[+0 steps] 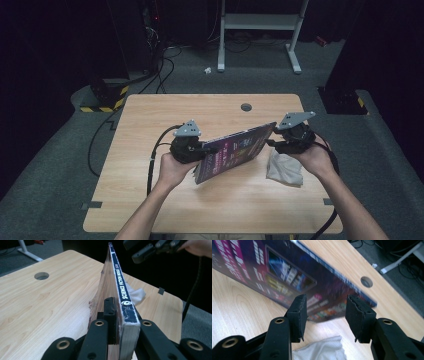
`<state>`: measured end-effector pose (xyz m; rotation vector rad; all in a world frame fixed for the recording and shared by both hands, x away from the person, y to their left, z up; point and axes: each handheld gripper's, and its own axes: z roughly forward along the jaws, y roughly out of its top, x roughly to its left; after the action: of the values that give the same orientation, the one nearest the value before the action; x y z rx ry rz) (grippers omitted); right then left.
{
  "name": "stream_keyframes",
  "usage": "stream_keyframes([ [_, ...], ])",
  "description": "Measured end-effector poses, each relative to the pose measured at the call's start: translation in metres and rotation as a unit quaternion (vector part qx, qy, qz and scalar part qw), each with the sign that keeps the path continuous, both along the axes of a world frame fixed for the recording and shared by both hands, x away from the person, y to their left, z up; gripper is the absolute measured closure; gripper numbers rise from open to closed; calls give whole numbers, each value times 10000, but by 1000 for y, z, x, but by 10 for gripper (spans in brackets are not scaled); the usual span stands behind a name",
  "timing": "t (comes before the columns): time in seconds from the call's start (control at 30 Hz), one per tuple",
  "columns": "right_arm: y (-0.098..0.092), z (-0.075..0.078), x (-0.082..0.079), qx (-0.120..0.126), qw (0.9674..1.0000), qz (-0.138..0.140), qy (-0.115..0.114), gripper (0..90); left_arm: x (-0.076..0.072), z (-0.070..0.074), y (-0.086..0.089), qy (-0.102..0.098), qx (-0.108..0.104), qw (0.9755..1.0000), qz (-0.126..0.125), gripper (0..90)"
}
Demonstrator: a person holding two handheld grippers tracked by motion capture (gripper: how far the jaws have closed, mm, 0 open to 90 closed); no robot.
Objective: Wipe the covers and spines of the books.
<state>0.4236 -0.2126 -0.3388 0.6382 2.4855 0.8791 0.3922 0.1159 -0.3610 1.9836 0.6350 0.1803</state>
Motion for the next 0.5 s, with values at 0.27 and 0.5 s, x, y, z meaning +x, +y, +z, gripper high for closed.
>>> stream_keyframes([
  [0.27,14,16,17,-371,9987,314,127,487,12,6,1,-78,229,9990,-370,842],
  [0.5,33,20,37,-780,9930,735,495,463,21,3,13,-36,160,9986,-508,842],
])
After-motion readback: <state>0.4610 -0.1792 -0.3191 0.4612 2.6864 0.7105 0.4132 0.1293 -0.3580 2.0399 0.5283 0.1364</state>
